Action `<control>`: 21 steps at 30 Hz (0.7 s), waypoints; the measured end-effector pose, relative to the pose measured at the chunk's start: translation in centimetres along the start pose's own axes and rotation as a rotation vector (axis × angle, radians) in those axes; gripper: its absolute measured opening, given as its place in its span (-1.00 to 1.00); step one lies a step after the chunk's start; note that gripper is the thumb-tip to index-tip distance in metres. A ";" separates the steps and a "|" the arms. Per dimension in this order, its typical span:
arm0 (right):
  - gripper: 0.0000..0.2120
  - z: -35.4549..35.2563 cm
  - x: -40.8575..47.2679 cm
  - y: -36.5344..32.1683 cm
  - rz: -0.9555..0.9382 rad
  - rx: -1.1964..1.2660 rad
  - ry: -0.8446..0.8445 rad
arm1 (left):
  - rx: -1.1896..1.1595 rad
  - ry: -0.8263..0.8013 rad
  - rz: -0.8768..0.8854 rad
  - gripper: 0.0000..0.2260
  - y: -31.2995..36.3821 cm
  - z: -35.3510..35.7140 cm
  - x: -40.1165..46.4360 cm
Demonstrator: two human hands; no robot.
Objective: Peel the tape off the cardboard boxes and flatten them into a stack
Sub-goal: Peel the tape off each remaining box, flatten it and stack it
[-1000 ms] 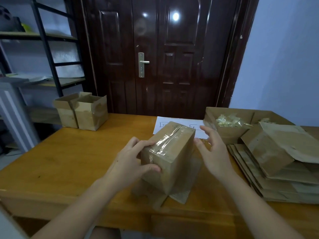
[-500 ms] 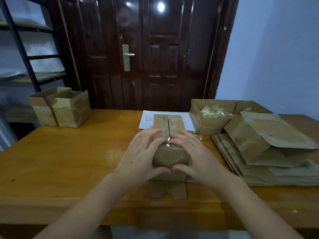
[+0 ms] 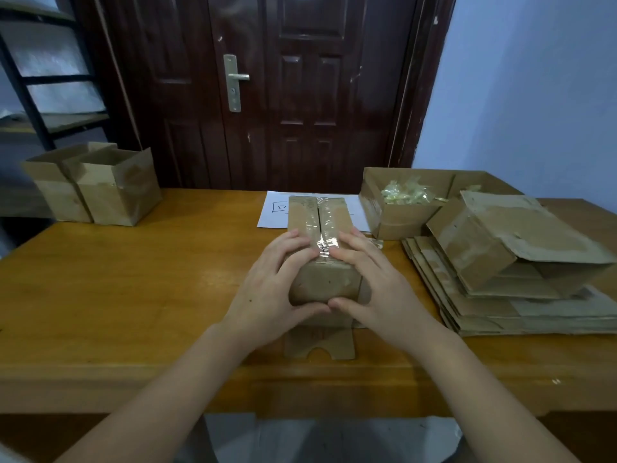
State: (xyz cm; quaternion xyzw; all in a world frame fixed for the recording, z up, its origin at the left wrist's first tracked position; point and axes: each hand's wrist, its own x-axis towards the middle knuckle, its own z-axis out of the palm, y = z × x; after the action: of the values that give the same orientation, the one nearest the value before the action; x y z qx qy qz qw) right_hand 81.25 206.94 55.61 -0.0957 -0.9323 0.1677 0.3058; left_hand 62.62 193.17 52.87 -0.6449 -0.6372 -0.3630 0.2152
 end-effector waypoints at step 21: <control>-0.47 -0.8 0.7 0.4 -0.089 -0.180 -0.014 | 0.017 0.035 -0.016 -0.45 -0.3 0.0 0.3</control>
State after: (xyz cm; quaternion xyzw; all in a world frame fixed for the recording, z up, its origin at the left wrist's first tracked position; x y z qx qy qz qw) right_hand 81.18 207.68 56.46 -0.0799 -0.9490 0.0703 0.2967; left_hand 62.30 193.41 53.08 -0.6315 -0.6415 -0.3706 0.2286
